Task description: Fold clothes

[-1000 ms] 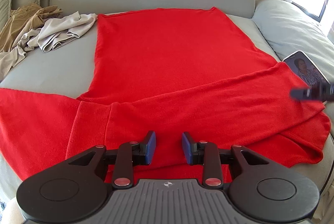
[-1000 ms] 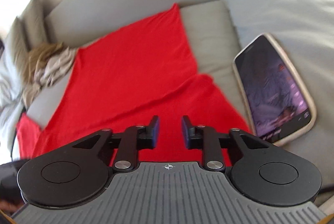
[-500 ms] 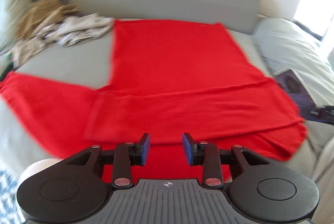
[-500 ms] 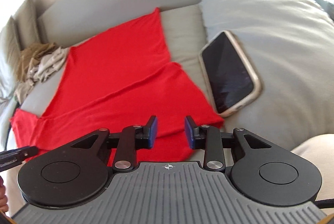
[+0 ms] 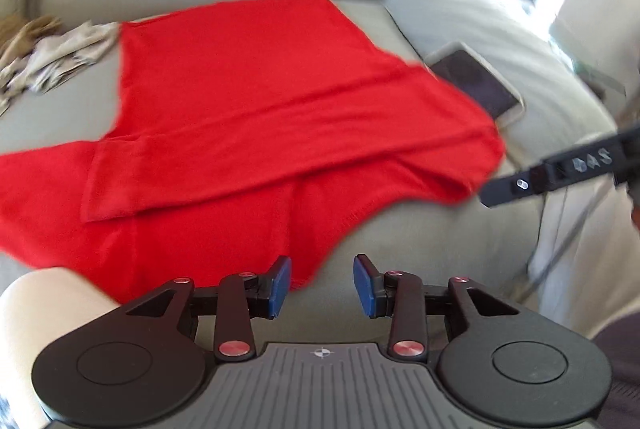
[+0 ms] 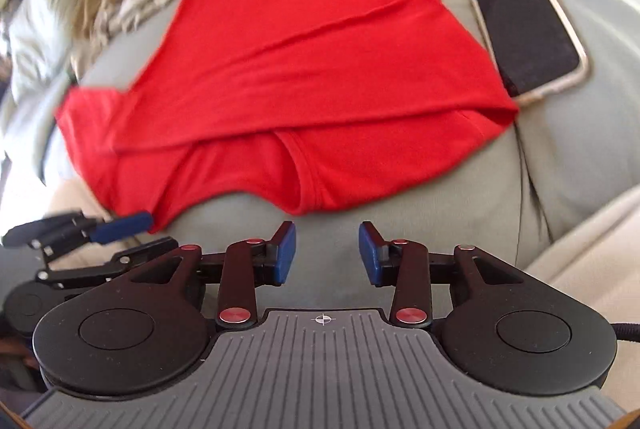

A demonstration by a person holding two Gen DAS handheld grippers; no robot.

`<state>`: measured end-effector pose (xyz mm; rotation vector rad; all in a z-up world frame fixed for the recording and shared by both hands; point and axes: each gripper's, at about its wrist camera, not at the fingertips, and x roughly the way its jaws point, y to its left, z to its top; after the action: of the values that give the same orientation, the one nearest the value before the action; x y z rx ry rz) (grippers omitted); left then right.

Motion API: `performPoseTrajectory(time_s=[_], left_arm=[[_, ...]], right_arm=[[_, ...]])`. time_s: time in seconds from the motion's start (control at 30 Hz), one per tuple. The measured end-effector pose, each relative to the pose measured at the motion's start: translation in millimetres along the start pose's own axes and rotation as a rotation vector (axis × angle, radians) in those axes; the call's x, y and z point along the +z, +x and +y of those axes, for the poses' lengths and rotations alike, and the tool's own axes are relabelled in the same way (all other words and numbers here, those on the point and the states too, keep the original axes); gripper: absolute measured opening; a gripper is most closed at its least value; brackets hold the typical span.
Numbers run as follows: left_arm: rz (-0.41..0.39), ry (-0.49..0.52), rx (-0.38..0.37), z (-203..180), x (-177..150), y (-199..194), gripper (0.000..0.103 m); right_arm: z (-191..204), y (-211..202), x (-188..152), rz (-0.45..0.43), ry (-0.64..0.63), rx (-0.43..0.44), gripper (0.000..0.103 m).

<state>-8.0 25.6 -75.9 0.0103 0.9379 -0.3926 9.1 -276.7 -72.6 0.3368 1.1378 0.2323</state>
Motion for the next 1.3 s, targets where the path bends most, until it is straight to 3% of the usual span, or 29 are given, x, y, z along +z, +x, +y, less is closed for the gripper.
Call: performPoseTrajectory(time_s=[0.2, 0.27, 0.4, 0.57, 0.7, 0.77, 0.83, 1.1, 1.23, 1.3], left_arm=[[-0.184, -0.356, 0.099, 82.7, 5.3, -40.3, 0.045], [-0.24, -0.511, 0.112, 121.3, 1.8, -54.6, 0.046], [-0.358, -0.804, 0.116, 189.1, -17.3, -75.2, 0.049], [-0.469, -1.061, 0.138, 264.1, -40.4, -78.7, 0.048], [-0.552, -1.244, 0.023, 325.0, -53.0, -66.4, 0.046], [-0.535, -1.335, -0.037, 352.1, -55.8, -49.9, 0.046], [-0.51, -1.38, -0.062, 369.7, -54.6, -34.8, 0.046], [-0.589, -1.418, -0.128, 426.5, -35.5, -1.9, 0.046], [-0.636, -1.538, -0.176, 460.1, -38.3, 15.5, 0.032], [-0.638, -1.559, -0.155, 468.9, -36.0, 19.0, 0.026]], right_arm=[[-3.7, -39.5, 19.8, -0.236, 0.121, 0.072, 0.08], [-2.9, -47.0, 32.1, -0.288, 0.166, 0.096, 0.083], [9.4, -52.0, 58.3, -0.309, 0.222, 0.166, 0.084], [58.6, -40.9, 89.8, -0.281, 0.168, 0.256, 0.084], [107.3, -32.3, 103.9, -0.272, 0.116, 0.34, 0.084], [129.9, -28.4, 108.4, -0.269, 0.086, 0.375, 0.084], [148.6, -25.1, 109.7, -0.264, 0.054, 0.393, 0.084], [175.3, -21.6, 103.8, -0.271, -0.011, 0.357, 0.084], [173.3, -23.8, 106.2, -0.282, -0.01, 0.344, 0.084], [173.2, -25.6, 107.0, -0.289, -0.018, 0.337, 0.084]])
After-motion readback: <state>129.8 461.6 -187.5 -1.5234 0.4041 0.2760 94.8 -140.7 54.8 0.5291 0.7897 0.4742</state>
